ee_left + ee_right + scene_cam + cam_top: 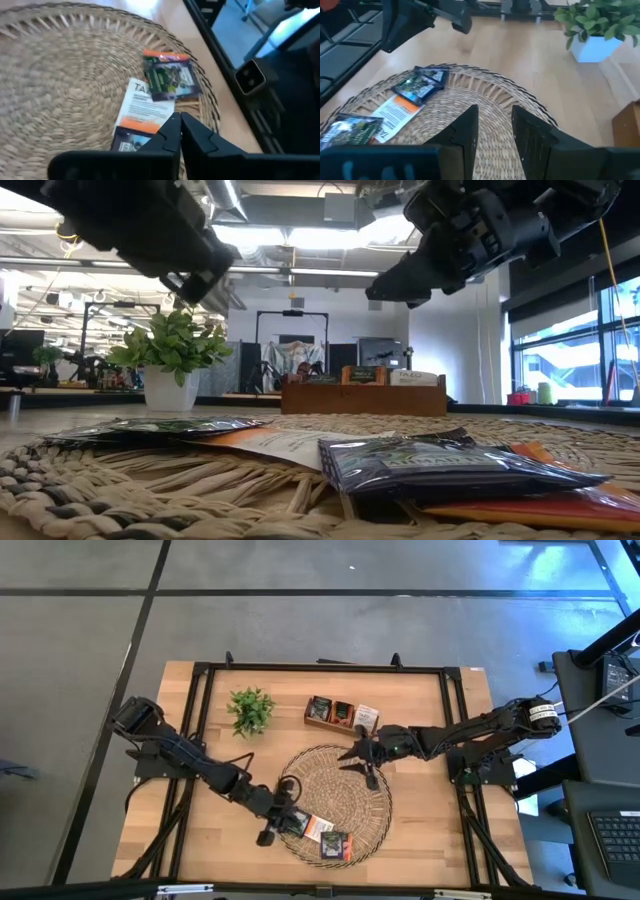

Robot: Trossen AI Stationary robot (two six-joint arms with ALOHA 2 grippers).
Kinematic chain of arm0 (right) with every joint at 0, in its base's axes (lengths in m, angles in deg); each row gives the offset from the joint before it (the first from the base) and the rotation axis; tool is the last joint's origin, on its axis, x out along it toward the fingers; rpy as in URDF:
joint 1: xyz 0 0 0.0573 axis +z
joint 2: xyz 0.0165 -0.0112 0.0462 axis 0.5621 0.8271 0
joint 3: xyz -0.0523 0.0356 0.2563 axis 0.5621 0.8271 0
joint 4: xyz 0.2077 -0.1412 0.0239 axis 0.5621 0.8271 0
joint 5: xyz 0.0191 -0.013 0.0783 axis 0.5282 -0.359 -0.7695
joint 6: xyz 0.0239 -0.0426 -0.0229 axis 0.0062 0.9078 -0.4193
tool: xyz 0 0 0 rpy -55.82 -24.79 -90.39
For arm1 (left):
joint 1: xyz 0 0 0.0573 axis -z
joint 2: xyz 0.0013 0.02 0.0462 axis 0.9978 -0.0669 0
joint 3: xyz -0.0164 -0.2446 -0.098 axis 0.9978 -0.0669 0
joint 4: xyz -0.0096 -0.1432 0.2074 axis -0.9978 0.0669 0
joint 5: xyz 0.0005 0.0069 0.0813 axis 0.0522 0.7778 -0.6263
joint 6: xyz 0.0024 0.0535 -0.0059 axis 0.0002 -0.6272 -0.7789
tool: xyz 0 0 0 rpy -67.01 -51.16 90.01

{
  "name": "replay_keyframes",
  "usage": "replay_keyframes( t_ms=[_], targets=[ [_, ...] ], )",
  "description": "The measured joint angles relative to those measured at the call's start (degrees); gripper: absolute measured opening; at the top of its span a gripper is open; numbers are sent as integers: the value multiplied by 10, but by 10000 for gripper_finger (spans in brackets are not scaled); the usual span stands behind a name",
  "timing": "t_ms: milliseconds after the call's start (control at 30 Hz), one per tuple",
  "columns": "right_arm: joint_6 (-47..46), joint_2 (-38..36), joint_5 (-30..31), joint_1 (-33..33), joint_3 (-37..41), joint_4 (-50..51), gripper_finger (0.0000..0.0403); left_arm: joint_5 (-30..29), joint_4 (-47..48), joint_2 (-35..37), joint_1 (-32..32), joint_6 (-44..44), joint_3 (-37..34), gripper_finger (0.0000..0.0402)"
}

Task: Pick & Place Tea
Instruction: Put the black and white tea bag into the left section of the wooden organizer

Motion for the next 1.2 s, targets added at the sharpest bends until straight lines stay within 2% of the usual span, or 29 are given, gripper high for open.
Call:
replay_keyframes(
  t_ms=[100,367,567,733,933,1200],
  targets=[
    [0,0,2,0,0,0,120,11,-2,-12,-6,-3,0,3],
    [0,0,2,0,0,3,120,-45,-8,-25,-22,7,0,2],
    [1,0,3,0,0,6,120,-38,-3,-25,-26,13,0,13],
    [1,0,3,0,0,6,120,-19,-3,-25,-25,38,0,50],
    [1,0,3,0,0,6,120,-16,-2,-25,-25,27,0,117],
    [17,15,3,5,0,18,120,39,1,-25,-25,7,0,174]
  ],
)
